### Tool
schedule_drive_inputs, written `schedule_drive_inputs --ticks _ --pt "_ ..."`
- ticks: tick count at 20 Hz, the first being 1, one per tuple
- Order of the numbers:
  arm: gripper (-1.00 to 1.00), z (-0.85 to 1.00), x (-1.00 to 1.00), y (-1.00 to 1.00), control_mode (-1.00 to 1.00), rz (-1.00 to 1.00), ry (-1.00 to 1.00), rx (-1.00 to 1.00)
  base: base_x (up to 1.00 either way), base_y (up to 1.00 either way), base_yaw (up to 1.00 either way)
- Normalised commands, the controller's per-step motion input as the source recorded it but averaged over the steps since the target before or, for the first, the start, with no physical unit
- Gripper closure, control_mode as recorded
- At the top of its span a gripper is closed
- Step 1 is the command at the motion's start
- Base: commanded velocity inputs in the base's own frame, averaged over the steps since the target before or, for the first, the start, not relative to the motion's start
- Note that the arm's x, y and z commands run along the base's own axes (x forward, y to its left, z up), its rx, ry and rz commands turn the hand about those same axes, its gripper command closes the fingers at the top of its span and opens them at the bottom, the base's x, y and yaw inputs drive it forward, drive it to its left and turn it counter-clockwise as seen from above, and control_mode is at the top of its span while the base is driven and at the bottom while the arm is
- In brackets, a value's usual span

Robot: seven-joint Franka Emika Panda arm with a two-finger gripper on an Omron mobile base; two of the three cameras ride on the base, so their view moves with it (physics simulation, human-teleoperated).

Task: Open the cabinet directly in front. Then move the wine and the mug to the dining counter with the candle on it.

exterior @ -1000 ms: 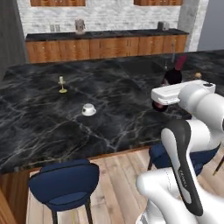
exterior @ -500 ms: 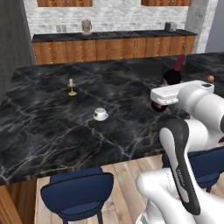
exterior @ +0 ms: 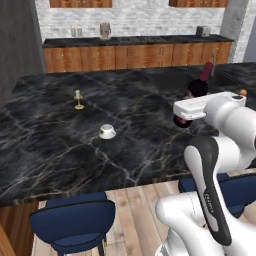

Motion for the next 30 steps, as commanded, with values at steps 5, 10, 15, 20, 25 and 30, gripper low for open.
schedule_drive_inputs --ticks 5,10,15,20,25,30 --pt "1.00 0.00 0.00 0.00 1.00 0.00 0.00 0.00 0.95 -0.05 -0.02" --pt "1.00 0.00 0.00 0.00 1.00 0.00 0.00 0.00 1.00 0.49 -0.02" --pt "1.00 0.00 1.00 0.07 -1.00 0.15 0.28 0.00 0.00 0.00 0.00" --pt "1.00 -0.20 0.93 0.12 -1.00 0.35 0.22 0.00 0.00 0.00 0.00" --pt "1.00 -0.81 0.29 0.02 -1.00 0.36 0.01 0.00 0.00 0.00 0.00" --pt "1.00 -0.78 0.29 0.11 -1.00 0.23 -0.05 -0.09 0.00 0.00 0.00"
